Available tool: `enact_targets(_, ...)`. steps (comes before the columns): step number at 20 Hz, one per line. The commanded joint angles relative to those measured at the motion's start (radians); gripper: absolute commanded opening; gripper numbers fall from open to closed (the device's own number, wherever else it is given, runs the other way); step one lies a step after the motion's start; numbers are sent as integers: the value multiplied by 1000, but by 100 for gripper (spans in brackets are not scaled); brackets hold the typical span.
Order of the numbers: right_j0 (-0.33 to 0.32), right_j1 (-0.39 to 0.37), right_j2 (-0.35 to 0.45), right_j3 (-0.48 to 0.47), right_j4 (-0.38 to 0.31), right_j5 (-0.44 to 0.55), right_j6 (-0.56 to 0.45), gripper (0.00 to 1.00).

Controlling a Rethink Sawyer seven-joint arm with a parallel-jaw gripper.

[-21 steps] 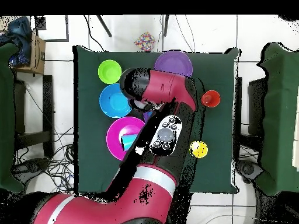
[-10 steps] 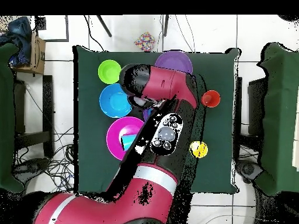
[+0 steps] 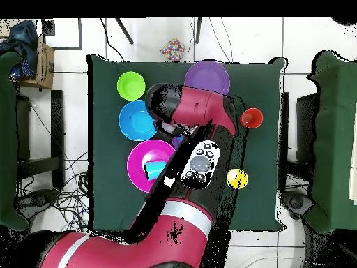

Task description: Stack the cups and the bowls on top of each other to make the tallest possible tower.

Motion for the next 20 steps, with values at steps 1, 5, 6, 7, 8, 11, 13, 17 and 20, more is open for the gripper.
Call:
enact_targets(1,-19,48,128,124,0,-223,118,100)
enact_targets(5,-37,59,150,116,17,-249,105,100)
enact_targets(6,-50,67,159,104,24,-260,99,100)
enact_targets(7,-53,71,163,100,28,-266,100,100)
enact_targets(8,-56,74,167,95,33,-271,101,100)
enact_targets(11,-64,83,175,76,43,-272,100,100)
enact_targets(13,-65,85,174,67,44,-260,97,100)
enact_targets(17,-49,103,146,41,29,-203,103,100)
enact_targets(20,-40,125,131,27,16,-182,105,100)
